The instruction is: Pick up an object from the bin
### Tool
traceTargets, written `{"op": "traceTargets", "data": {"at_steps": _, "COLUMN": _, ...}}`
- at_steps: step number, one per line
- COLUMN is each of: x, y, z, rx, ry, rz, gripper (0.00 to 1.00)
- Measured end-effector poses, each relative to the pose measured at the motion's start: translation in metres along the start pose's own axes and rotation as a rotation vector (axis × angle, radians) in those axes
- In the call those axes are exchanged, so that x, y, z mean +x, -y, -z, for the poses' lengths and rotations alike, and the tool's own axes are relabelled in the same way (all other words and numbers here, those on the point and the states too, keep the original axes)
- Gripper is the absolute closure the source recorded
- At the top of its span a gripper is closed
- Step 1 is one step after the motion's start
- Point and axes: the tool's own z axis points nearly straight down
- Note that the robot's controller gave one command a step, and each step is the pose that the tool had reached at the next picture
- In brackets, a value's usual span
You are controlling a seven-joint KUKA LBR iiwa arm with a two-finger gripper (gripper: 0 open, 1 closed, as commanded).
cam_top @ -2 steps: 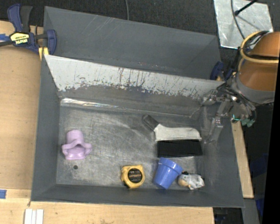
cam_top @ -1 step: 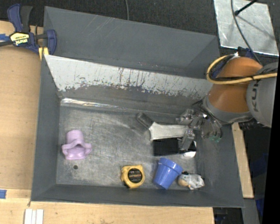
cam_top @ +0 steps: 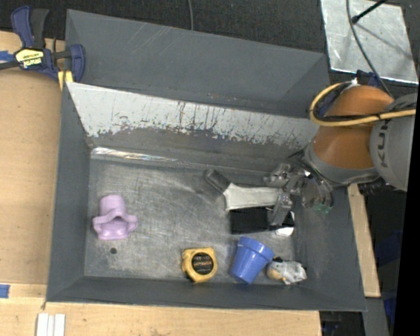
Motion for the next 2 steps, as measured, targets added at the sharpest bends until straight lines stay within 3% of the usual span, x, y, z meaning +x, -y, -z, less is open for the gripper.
{"op": "traceTargets", "data": {"at_steps": 1, "x": 0.0, "y": 0.0, "z": 0.001, "rx": 0.0, "ry": 0.0, "rz": -0.001, "gripper": 1.0}}
{"op": "traceTargets", "data": {"at_steps": 2, "x": -0.024, "y": 0.008, "z": 0.058, "rx": -0.003, "ry": -0.009, "rz": 0.406, "gripper": 1.0}}
